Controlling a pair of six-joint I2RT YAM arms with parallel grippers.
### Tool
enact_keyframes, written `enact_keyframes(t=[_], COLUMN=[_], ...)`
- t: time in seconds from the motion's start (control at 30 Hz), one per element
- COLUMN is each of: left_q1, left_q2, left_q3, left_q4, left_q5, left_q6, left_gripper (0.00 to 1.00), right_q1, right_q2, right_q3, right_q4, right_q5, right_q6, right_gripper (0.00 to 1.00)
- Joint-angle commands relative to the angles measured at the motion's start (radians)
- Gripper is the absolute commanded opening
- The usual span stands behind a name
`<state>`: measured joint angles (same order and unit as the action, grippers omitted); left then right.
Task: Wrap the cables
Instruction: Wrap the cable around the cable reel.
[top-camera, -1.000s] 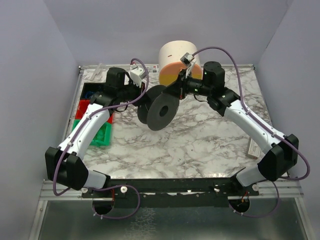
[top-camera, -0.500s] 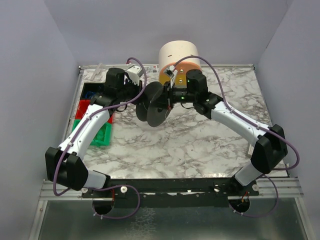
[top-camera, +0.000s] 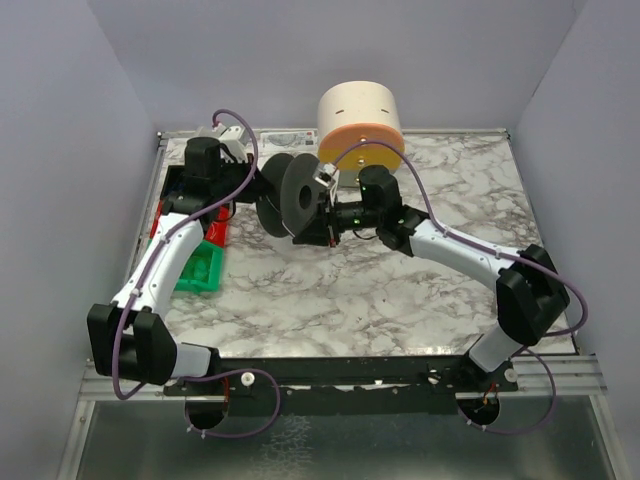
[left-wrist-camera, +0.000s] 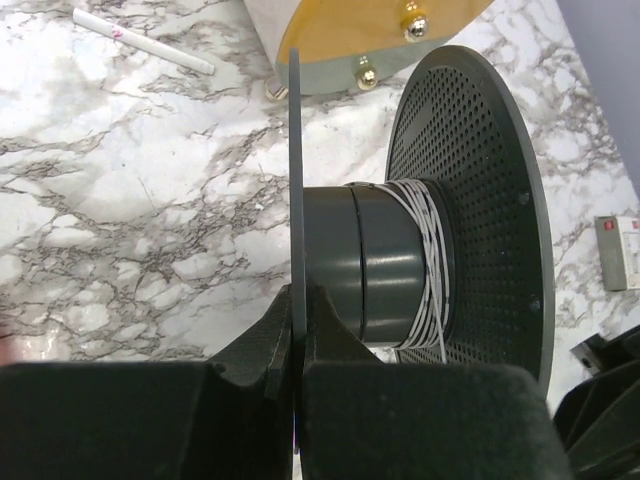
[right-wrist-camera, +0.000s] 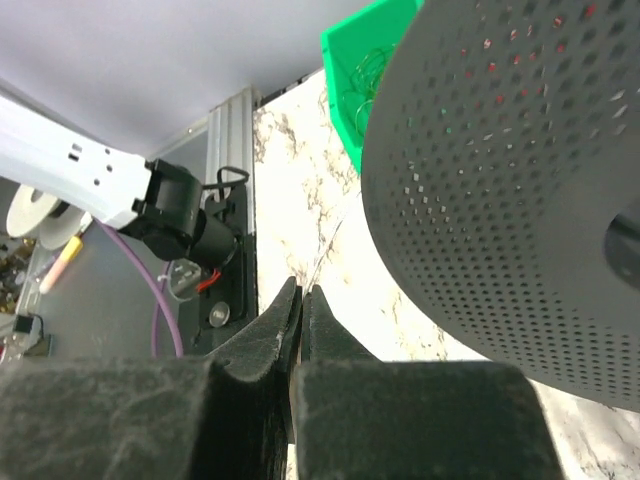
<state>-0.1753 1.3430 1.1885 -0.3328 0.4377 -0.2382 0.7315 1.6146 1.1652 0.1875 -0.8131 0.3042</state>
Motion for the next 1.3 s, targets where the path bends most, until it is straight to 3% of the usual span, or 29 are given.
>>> enact_keyframes(t=[0.0, 0.27, 0.7, 0.83, 0.97, 1.27], left_q1=[0.051, 0.109, 0.138, 0.139, 0.138, 0.109], left_q2=[-0.064, -0.084, -0.125, -0.136, -0.139, -0.121], left_q3=[0.017, 0.023, 0.025, 0.034, 0.029, 0.007], left_q4=[0.147, 0.185, 0.226, 0.219, 0.223, 0.238], left_q5=[0.032, 0.154, 0.359, 0.42, 0.473, 0.536], left_q6=[-0.059, -0.124, -0.144, -0.132, -0.128, -0.115], left_gripper=[0.0, 0.0, 0.0, 0.0, 0.0, 0.0], right_q1=[0.019, 0.018, -0.178, -0.237, -0.342, -0.396], right_q2=[0.028, 0.074, 0.1, 0.069, 0.044, 0.0], right_q3=[-0.035, -0.074, -0.22, -0.245, -0.284, -0.192], right_q4=[-0.024, -0.109, 0.259, 0.196, 0.225, 0.108], right_q5=[-0.123, -0.095, -0.34, -0.12, 0.103, 0.4], right_q6=[-0.095, -0.268, 0.05, 0.014, 0.077, 0.049], right_gripper=[0.01, 0.0, 0.0, 0.01, 0.0, 0.01])
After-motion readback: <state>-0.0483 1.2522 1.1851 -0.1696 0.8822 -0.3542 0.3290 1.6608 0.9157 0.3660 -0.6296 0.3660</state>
